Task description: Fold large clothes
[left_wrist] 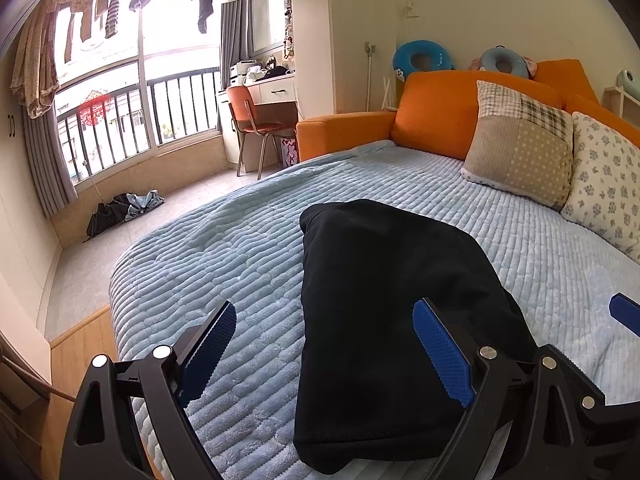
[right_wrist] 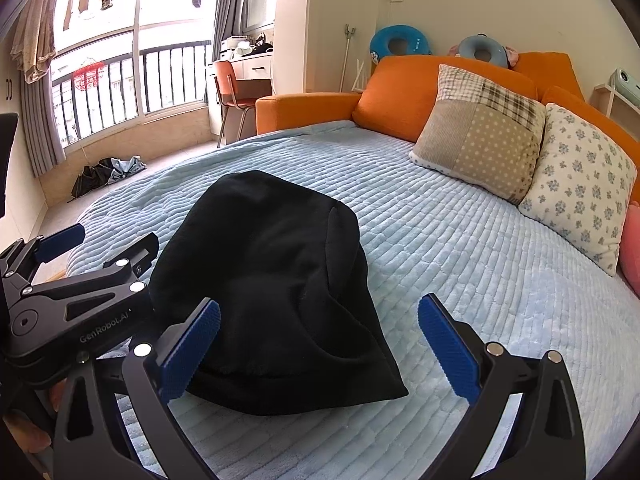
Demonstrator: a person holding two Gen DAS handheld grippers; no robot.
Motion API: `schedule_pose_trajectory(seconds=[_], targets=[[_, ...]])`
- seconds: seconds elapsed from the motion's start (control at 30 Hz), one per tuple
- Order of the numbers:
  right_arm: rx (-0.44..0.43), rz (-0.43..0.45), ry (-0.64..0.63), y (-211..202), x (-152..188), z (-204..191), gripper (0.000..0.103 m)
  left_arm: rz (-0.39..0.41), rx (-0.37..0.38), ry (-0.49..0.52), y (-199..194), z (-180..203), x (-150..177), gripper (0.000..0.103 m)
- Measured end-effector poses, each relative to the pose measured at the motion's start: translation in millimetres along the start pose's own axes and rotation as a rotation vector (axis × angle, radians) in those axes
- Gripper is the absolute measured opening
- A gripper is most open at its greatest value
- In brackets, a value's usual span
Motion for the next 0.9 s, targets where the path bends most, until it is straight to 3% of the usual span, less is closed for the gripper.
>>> schedule_pose_trajectory(seconds=[0.9], targets=[[0.007,0.002,-0.004,2,0,5,0.098,0.006,0.003,0.009,13,-3,-7,0.091]])
Point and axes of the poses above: each gripper's, at about its wrist camera, not at the fingertips, and y roughly the way its jaws point, z to its right, x to its underside, the point moved 6 cm from there along y, roughly the way its jaws point, and after that the axes turned 6 degrees about y, right-handed, at the moved point
